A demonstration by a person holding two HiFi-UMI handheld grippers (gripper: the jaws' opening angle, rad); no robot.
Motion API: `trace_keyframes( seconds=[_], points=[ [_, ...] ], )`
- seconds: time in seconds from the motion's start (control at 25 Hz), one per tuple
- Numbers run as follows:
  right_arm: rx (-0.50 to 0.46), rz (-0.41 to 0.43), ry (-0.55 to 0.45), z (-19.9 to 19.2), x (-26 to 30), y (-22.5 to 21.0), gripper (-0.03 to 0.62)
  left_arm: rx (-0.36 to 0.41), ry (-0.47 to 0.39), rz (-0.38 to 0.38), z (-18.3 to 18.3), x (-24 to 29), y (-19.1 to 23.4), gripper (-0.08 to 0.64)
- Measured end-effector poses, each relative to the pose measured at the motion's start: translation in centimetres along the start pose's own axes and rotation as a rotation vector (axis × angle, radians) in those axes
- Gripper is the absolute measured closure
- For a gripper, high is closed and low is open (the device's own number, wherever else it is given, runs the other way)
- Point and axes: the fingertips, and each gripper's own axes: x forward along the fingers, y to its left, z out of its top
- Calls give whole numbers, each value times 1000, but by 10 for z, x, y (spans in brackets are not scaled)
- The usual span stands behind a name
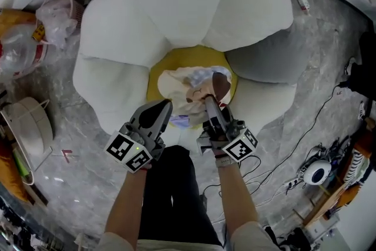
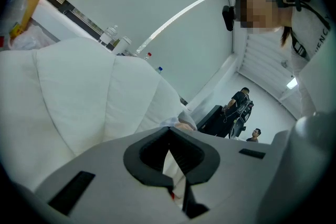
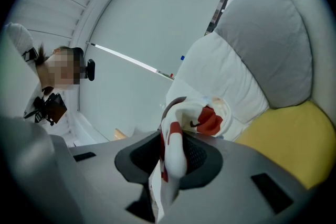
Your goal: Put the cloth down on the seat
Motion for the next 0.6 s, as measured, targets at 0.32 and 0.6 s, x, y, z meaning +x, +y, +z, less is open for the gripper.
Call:
trace_keyframes(
  seconds=[0.32,0.6],
  points=[
    [17,-60,11,-9,-8,-42,505,-26,-15,36,-17,12,18,546],
    [29,-110,-1,-12,-14,-78,505,-40,5,43,-42,24,25,546]
  ],
)
